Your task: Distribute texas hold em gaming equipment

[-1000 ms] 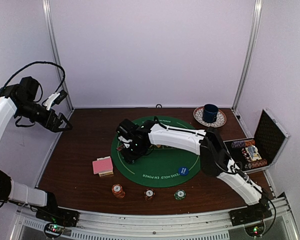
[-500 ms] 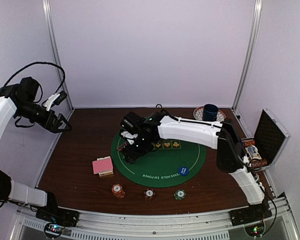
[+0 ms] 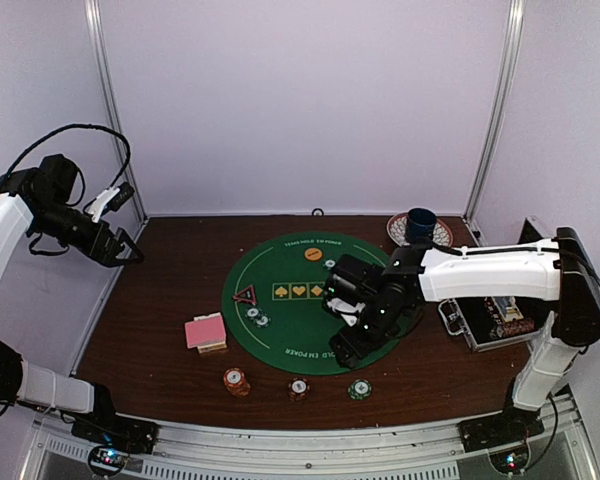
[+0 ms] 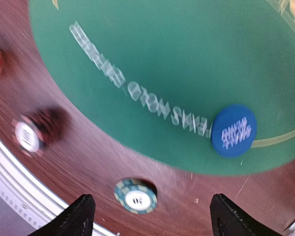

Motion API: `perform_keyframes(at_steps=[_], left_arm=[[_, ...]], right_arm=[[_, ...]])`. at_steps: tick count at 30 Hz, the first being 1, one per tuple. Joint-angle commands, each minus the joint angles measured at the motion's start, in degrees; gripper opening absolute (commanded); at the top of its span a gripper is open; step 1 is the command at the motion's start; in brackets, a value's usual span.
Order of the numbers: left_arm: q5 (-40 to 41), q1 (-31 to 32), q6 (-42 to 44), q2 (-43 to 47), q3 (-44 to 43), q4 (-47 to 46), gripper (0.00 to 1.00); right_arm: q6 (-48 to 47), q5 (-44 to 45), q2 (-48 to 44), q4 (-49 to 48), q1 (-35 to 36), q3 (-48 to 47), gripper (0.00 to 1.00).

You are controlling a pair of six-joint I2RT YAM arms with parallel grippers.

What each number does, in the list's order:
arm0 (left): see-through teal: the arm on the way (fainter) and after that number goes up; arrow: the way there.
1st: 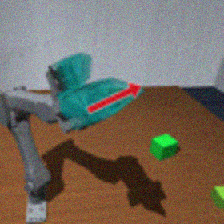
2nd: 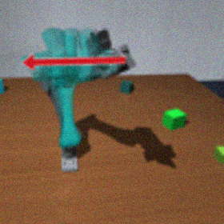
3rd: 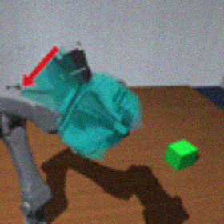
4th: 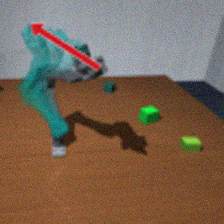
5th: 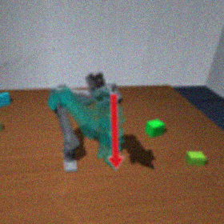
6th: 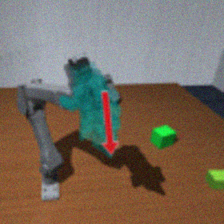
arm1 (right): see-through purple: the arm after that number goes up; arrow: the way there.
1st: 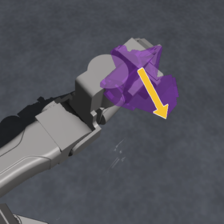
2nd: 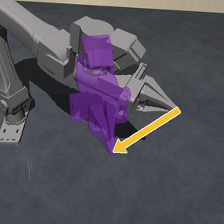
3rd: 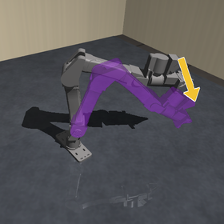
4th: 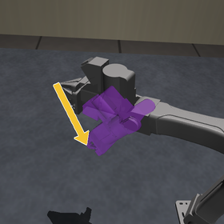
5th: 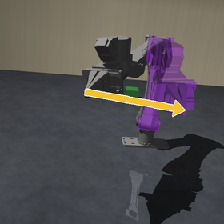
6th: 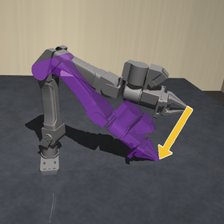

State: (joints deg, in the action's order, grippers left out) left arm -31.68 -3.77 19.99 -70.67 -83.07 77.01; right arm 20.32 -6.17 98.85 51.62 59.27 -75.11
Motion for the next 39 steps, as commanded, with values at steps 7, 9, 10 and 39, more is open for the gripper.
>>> perform_keyframes(at_steps=[7, 9, 10, 39], left_arm=[[-0.5, -0.2, 0.5, 0.8, -1.8, 0.5, 0.97], [-0.7, -0.2, 0.4, 0.8, -2.0, 0.6, 0.98], [-0.7, -0.2, 0.4, 0.7, -2.1, 0.7, 0.97], [-0.4, -0.2, 0.5, -0.3, -3.1, 0.8, 0.98]], right_arm=[[7.7, -1.9, -4.6, -3.6, 3.3, 11.5, 0.89], [7.7, -2.4, -3.7, -4.6, 3.6, 12.2, 0.89], [7.7, -2.4, -3.3, -5.0, 3.7, 12.5, 0.89], [6.0, 1.0, 2.1, -4.3, 6.2, 11.2, 0.51]])
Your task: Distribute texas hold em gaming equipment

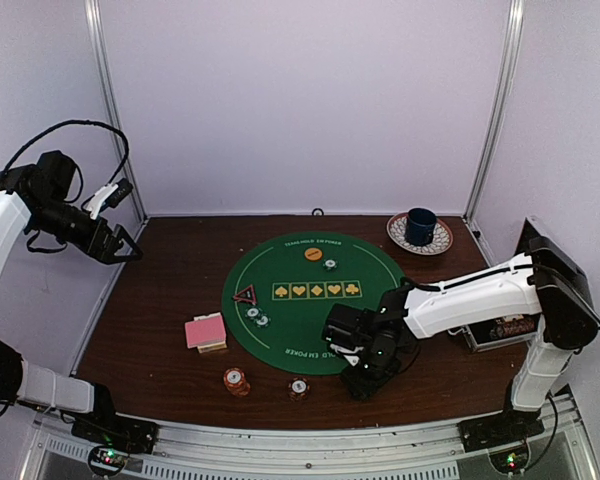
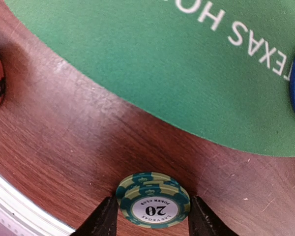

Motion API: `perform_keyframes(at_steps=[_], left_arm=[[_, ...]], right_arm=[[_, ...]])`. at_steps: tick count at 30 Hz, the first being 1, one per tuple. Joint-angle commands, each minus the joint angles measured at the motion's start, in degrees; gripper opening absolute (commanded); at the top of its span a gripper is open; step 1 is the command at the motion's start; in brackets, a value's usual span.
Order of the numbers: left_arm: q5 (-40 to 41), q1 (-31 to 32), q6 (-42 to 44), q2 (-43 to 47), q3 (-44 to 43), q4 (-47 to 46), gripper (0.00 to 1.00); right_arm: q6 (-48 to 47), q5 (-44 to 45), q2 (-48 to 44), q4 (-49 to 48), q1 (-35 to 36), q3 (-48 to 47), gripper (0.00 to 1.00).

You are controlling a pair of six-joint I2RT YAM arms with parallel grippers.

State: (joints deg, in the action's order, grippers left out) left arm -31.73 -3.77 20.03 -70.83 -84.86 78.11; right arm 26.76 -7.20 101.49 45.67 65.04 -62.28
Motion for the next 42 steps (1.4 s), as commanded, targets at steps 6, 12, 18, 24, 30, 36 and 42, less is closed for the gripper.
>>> perform_keyframes(at_steps=[6, 12, 18, 24, 30, 36, 42], left_arm=[[-0.3, -0.2, 0.4, 0.0, -1.3, -0.2, 0.98], [-0.1, -0.2, 0.4, 0.1, -1.3, -0.2, 0.97], [-0.2, -0.2, 0.4, 0.2, -1.4, -0.1, 0.98], [0.0, -0.2, 0.5, 0.4, -0.9, 0.0, 0.98], [0.0, -0.2, 0.6, 0.5, -1.3, 0.0, 0.98], [0.3, -0.2, 0.8, 0.7, -1.4, 0.3, 0.98], [0.5, -0.2, 0.9, 0.6, -1.8, 0.7, 0.97]], right_arm=[[-0.9, 2.3, -2.2, 4.4, 0.5, -3.7, 0.48], [-1.4, 3.4, -3.6, 7.3, 0.5, -5.4, 0.39], [-1.5, 3.5, -3.8, 7.6, 0.4, -5.6, 0.37], [-1.8, 3.9, -3.7, 6.6, 0.8, -5.3, 0.71], [-2.2, 4.6, -0.9, 4.7, 1.0, -4.1, 0.85], [-2.2, 4.2, 2.2, 1.1, 0.9, -2.9, 0.82], [-2.0, 4.8, 3.9, -0.9, 0.7, -0.8, 0.75]])
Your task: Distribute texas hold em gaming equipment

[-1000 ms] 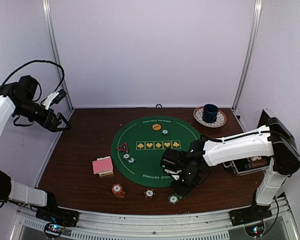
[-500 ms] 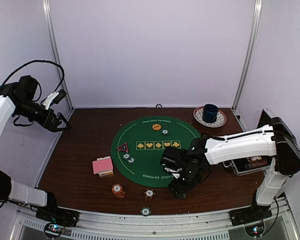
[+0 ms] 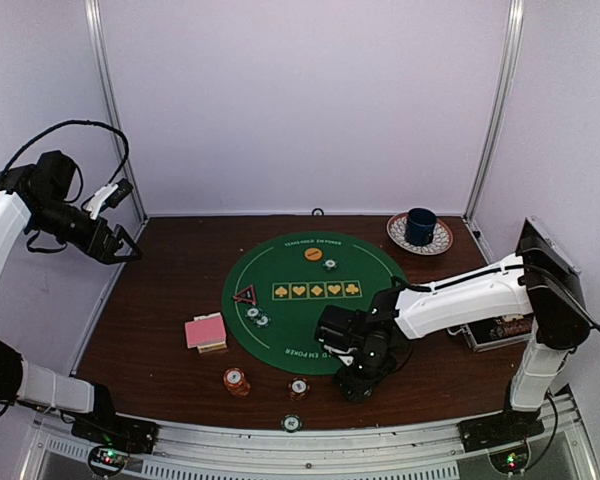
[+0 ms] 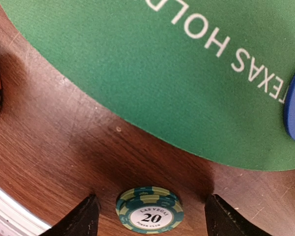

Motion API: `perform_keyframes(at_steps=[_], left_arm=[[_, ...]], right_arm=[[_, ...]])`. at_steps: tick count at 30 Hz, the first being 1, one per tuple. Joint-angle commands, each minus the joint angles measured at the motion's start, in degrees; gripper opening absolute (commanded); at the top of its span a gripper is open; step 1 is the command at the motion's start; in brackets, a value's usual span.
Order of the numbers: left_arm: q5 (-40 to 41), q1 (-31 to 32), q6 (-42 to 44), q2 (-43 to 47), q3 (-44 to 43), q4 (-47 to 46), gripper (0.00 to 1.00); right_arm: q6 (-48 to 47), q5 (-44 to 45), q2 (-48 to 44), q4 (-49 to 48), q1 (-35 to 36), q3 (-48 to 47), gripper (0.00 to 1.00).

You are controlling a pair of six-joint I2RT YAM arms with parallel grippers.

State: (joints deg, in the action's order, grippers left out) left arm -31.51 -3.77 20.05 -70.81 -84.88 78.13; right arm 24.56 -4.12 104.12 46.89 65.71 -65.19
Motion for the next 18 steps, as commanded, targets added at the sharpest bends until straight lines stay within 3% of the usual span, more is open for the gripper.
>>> perform_keyframes(at_steps=[1, 18], left_arm=[[0.3, -0.2, 0.9, 0.5, -1.8, 0.7, 0.98], [0.0, -0.2, 0.6, 0.3, -2.1, 0.7, 0.98]], right_arm=[[0.3, 1.6, 1.5, -2.4, -0.1, 2.5, 0.73], [-0.1, 1.9, -1.8, 0.0, -0.4, 2.7, 0.29]])
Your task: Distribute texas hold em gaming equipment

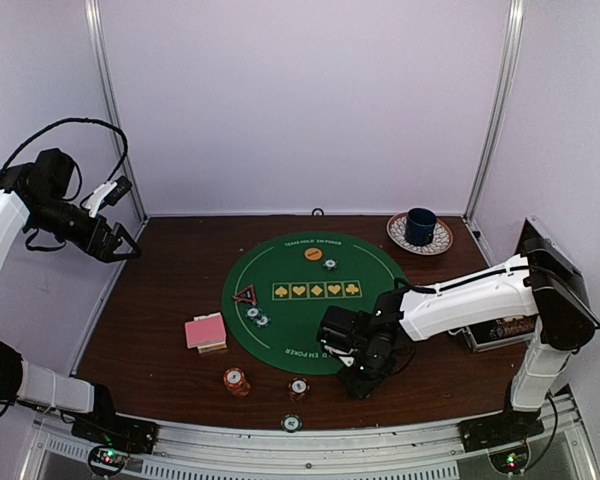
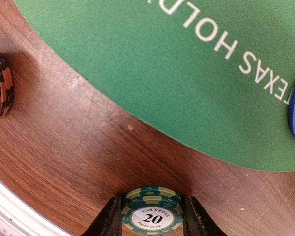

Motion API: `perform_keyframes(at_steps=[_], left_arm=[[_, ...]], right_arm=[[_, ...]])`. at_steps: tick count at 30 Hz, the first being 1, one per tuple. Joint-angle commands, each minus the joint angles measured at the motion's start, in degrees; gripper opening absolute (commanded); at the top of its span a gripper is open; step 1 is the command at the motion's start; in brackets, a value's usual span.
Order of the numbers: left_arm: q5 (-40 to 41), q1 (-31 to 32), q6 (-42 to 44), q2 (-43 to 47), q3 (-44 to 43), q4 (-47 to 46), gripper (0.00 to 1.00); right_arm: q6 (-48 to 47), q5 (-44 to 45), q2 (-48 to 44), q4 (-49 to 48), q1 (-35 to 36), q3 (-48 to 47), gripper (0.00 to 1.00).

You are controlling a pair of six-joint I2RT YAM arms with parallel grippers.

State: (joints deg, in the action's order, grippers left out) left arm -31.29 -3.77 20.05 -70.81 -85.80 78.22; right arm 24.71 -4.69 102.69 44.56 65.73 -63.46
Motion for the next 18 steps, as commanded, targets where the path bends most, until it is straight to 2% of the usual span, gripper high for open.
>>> perform_keyframes(at_steps=[1, 7, 13, 18], left_arm=[[-0.2, -0.2, 0.6, 0.4, -1.1, 0.6, 0.98], [-0.3, -0.2, 0.6, 0.4, -1.2, 0.6, 0.98], [-0.2, -0.1, 0.6, 0.3, -1.5, 0.6, 0.98], [0.1, -0.2, 0.7, 0.5, -1.5, 0.6, 0.98]], right_arm=[[-0.5, 2.6, -0.6, 2.8, -0.5, 0.7, 0.27], [-1.8, 3.9, -3.0, 7.2, -1.5, -3.1, 0.15], [-3.0, 4.4, -5.6, 10.8, -7.1, -7.2, 0.13], [-4.5, 6.7, -4.3, 10.8, -14.0, -8.9, 0.12]])
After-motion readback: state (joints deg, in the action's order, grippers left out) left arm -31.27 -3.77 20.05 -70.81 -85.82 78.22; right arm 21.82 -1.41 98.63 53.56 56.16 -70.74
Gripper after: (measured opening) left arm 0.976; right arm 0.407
